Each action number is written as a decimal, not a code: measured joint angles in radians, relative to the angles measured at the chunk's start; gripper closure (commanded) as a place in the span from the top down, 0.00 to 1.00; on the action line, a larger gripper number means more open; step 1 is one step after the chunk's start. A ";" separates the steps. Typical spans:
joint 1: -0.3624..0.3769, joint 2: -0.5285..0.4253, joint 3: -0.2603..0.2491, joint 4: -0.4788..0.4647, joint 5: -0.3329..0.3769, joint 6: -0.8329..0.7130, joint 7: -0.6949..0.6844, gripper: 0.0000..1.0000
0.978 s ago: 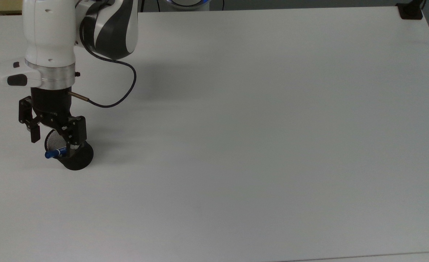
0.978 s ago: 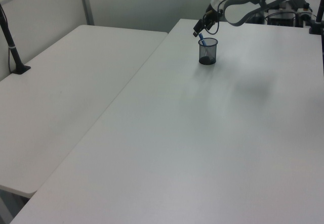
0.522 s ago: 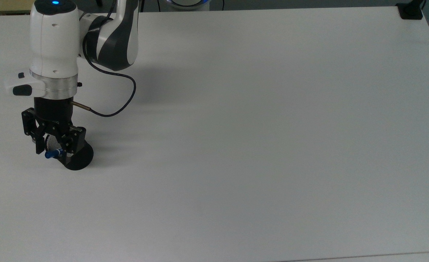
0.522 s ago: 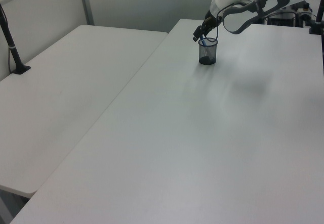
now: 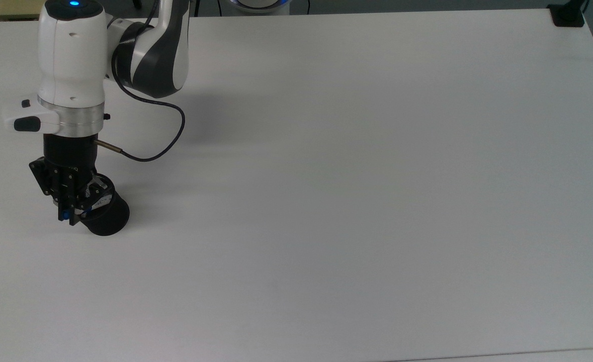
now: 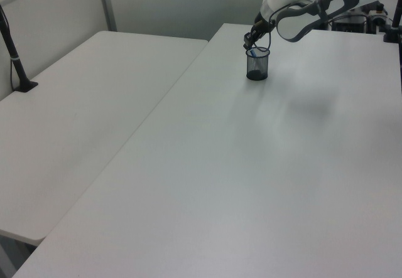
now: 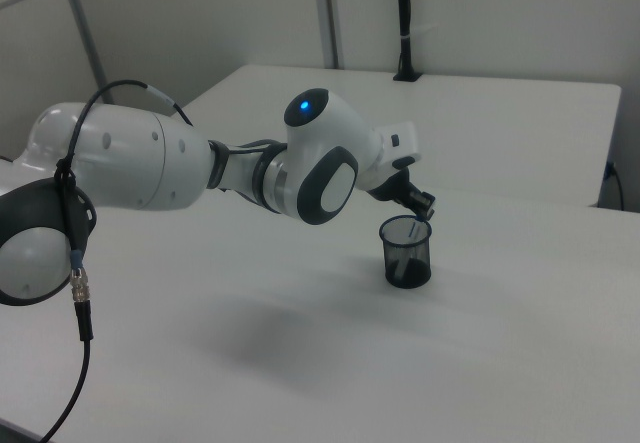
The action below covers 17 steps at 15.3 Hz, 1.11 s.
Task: Remove the marker
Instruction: 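Lower the gripper and close it on the blue-capped marker, then lift the marker up out of the pen cup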
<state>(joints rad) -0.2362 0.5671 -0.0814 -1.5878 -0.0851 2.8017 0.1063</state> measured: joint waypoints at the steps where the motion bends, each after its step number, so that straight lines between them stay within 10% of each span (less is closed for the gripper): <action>1: -0.002 0.000 0.000 0.000 0.000 0.000 0.000 0.10; 17: 0.021 -0.150 0.017 0.038 0.000 -0.079 0.000 0.10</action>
<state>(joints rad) -0.2150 0.4170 -0.0645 -1.5501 -0.0848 2.7227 0.1064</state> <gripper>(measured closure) 0.828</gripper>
